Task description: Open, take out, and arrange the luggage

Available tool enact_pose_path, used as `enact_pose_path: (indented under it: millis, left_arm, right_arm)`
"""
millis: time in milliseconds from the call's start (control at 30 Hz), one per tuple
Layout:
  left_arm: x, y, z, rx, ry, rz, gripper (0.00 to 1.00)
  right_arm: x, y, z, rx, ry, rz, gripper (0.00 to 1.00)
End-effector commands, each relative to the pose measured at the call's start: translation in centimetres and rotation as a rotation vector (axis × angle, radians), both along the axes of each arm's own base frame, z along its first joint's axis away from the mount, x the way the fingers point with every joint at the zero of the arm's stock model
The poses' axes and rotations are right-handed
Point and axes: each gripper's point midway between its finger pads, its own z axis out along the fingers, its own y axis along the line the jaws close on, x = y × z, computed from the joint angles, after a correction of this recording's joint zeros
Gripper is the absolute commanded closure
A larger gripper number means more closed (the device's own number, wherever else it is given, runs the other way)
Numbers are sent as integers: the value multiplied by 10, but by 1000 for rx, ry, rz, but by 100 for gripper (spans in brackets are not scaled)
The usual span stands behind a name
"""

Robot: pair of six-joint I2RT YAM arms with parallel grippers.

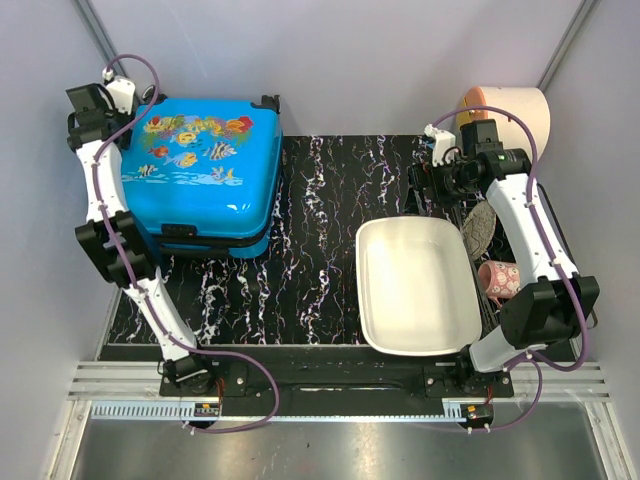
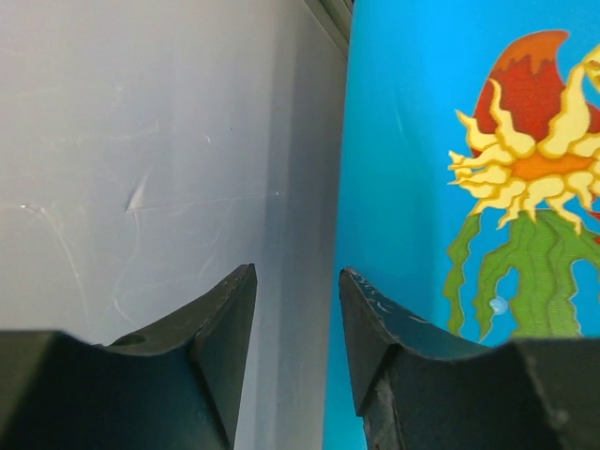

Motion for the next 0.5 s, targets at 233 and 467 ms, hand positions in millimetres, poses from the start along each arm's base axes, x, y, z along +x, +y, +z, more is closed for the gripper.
enact_pose_path:
  millis: [233, 467]
  left_arm:
    - [3, -12, -83, -100, 173, -170, 71]
    - [-11, -75, -109, -253, 250, -444, 75]
  right_arm:
    - [1, 12, 1, 18, -43, 91, 0]
    - [7, 33, 5, 91, -131, 169, 0]
